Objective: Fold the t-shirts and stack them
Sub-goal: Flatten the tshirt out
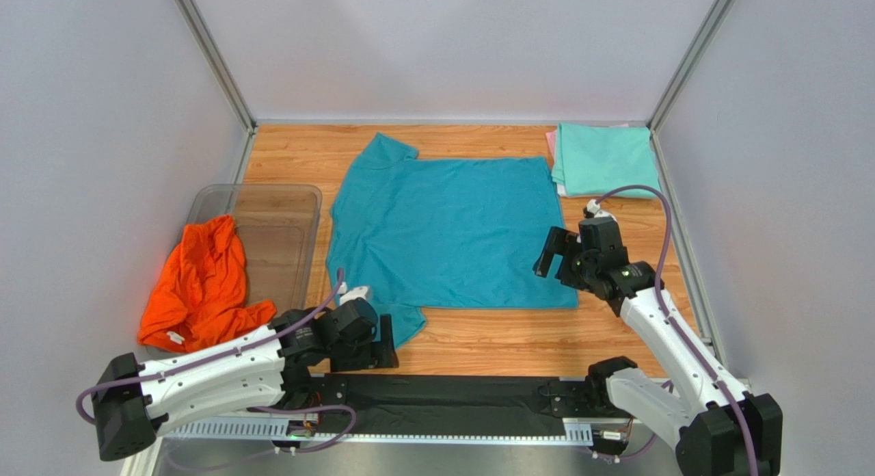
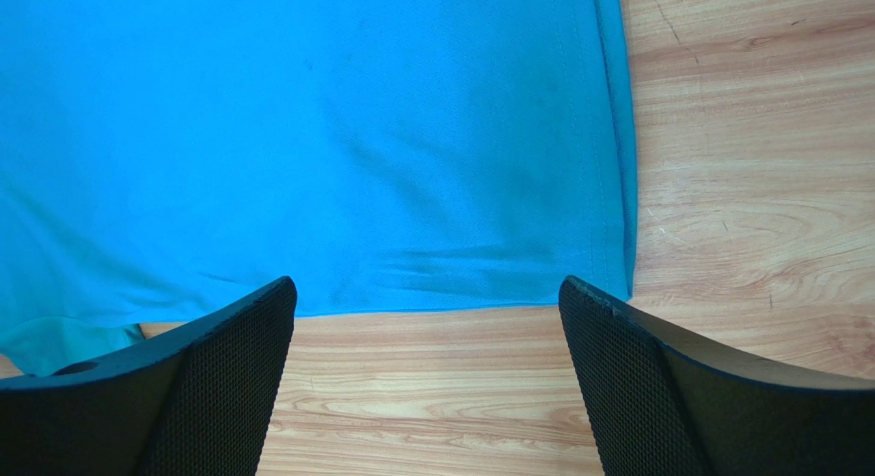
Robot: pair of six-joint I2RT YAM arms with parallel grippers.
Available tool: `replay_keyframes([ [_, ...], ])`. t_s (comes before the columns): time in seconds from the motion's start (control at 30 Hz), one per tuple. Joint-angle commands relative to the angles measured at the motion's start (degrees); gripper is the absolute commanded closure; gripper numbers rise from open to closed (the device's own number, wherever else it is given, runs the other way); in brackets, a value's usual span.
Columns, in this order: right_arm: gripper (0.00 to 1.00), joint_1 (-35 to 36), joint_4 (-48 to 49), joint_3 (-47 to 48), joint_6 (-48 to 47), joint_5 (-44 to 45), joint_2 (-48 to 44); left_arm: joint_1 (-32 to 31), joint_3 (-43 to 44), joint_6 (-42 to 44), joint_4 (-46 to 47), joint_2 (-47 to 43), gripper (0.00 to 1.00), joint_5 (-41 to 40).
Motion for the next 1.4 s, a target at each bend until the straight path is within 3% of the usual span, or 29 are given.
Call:
replay_keyframes([
  [0.0,0.0,-0.2,0.9,-0.2,0.6,-2.7,-1.2,-1.2,0.6,-6.1,0.4,2.9,0.03,-4.2],
  [0.03,0.0,-0.3,0.8,-0.2,0.5,-2.7,-1.2,-1.2,0.8,-6.7,0.4,3.5,0.1,-5.6],
  [0.1,0.0,-0.2,0.6,-0.4,-0.1,-2.7,-1.3,-1.2,1.0,-7.7,0.5,5.0,0.13,-7.0],
  [0.13,0.0,-0.2,0.4,-0.7,0.0,-2.6,-1.3,-1.2,1.1,-8.2,0.6,5.4,0.21,-8.6],
  [0.2,0.0,-0.2,0.2,-0.9,0.1,-2.4,-1.3,-1.2,1.6,-8.8,0.1,6.5,0.24,-9.6],
  [0.23,0.0,-0.2,0.1,-1.2,0.1,-2.7,-1.4,-1.2,1.8,-8.8,0.1,6.7,0.33,-10.3],
  [0.3,0.0,-0.2,0.1,-1.4,0.7,-2.8,-1.7,-1.2,1.9,-8.7,0.0,7.0,0.37,-11.3],
  [0.37,0.0,-0.2,0.2,-1.4,0.8,-2.9,-1.8,-1.2,2.1,-8.8,-0.7,7.7,0.46,-12.2],
  [0.5,0.0,-0.2,0.1,-0.8,0.2,-2.9,-1.2,-1.2,1.9,-8.3,0.7,9.6,0.5,-11.6],
  [0.53,0.0,-0.2,-0.1,-0.7,0.1,-2.8,-0.9,-1.2,1.8,-8.1,1.3,10.1,0.57,-10.8],
  [0.67,0.0,-0.3,-1.0,-0.9,1.5,0.5,-1.1,-1.2,1.7,-7.5,1.8,11.5,0.64,-9.1],
  [0.7,0.0,-0.2,-2.0,-0.9,2.1,1.4,-1.2,-1.2,1.5,-7.4,1.6,11.2,0.72,-8.8],
  [0.9,0.0,-0.2,-5.9,-0.4,3.9,5.0,-2.3,-1.2,0.2,-7.2,0.2,8.0,0.99,-6.9],
  [1.07,0.03,-0.3,-9.3,-2.0,8.0,12.3,-4.2,-1.2,0.3,-7.0,-1.1,7.0,1.0,-5.8],
  [1.33,0.1,-0.3,-9.7,-7.0,15.1,10.8,-3.2,-1.2,1.0,-6.5,-3.4,5.6,1.0,-4.7],
  [1.37,0.16,-0.2,-9.3,-7.3,15.3,10.5,-2.9,-1.2,1.1,-6.6,-3.5,5.4,1.0,-4.4],
])
